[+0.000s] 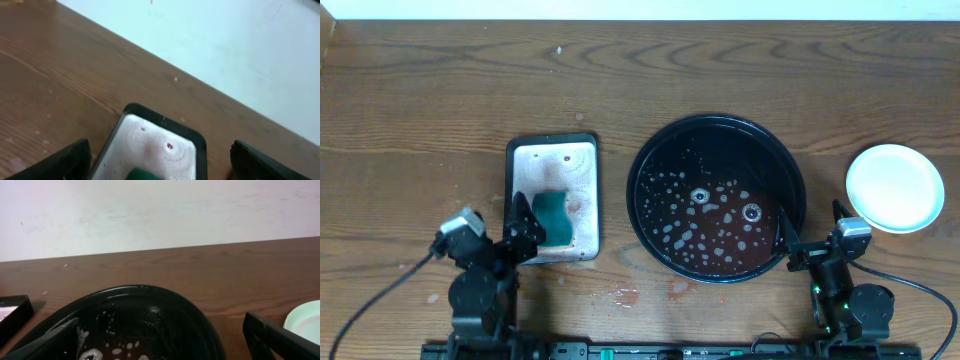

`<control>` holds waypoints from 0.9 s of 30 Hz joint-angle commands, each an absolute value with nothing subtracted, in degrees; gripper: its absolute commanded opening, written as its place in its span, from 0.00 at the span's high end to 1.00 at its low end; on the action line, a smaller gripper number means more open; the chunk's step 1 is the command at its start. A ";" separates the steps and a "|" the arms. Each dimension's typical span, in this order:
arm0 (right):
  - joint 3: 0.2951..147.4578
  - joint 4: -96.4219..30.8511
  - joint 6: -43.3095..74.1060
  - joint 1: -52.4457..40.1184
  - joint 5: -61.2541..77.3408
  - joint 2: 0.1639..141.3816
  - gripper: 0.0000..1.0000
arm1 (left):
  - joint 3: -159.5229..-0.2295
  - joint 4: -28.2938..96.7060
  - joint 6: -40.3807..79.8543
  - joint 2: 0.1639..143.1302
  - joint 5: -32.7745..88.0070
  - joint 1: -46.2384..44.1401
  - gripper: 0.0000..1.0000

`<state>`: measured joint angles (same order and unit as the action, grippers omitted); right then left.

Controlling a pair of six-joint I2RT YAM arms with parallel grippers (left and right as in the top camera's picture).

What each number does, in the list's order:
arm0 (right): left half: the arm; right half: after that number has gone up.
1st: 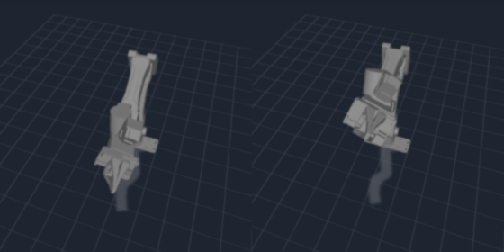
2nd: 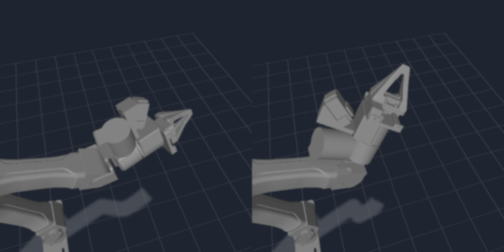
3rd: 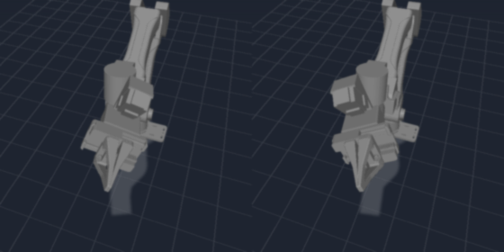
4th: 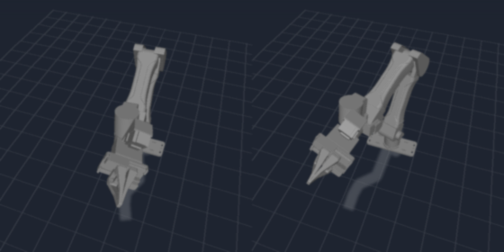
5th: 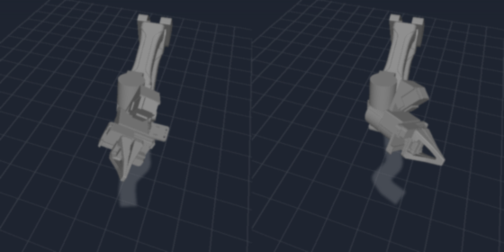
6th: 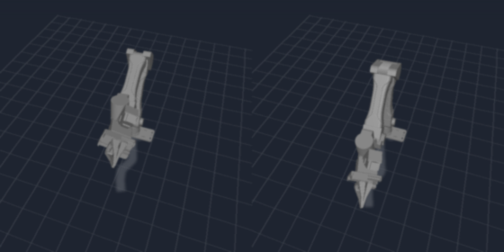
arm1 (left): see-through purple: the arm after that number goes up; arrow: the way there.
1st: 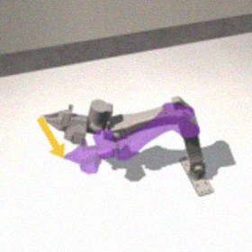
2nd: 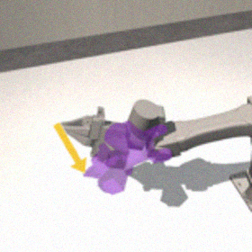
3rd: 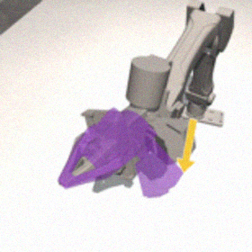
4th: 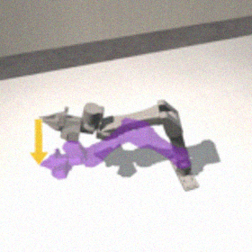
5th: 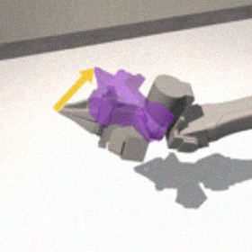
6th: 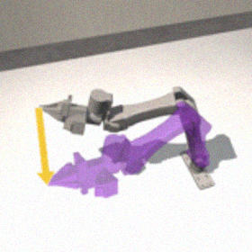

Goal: Clean dirty plates on tray and stack at the side

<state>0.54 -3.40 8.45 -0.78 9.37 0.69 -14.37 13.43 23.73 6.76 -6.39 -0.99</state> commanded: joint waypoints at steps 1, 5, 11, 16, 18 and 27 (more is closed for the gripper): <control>0.32 -3.44 7.84 -1.50 9.26 0.38 0.01 | -10.76 12.82 23.16 0.89 -6.92 0.08 0.11; 0.32 -3.44 7.84 -1.50 9.23 0.38 0.01 | -6.02 7.57 23.22 0.10 -6.66 0.25 0.11; 0.32 -3.42 7.84 -1.50 9.23 0.38 0.01 | -0.23 3.57 24.67 0.08 -6.46 0.21 0.11; 0.32 -3.44 7.84 -1.50 9.23 0.38 0.01 | -0.23 3.53 24.67 0.08 -6.48 0.21 0.11; 0.32 -3.44 7.84 -1.50 9.23 0.38 0.01 | -0.23 3.53 24.67 0.08 -6.48 0.21 0.11; 0.32 -3.44 7.84 -1.50 9.23 0.38 0.01 | -0.23 3.53 24.67 0.23 -6.50 0.21 0.11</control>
<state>0.47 -3.33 8.45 -0.78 9.34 0.67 -2.04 2.57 24.18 0.58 -6.17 -0.05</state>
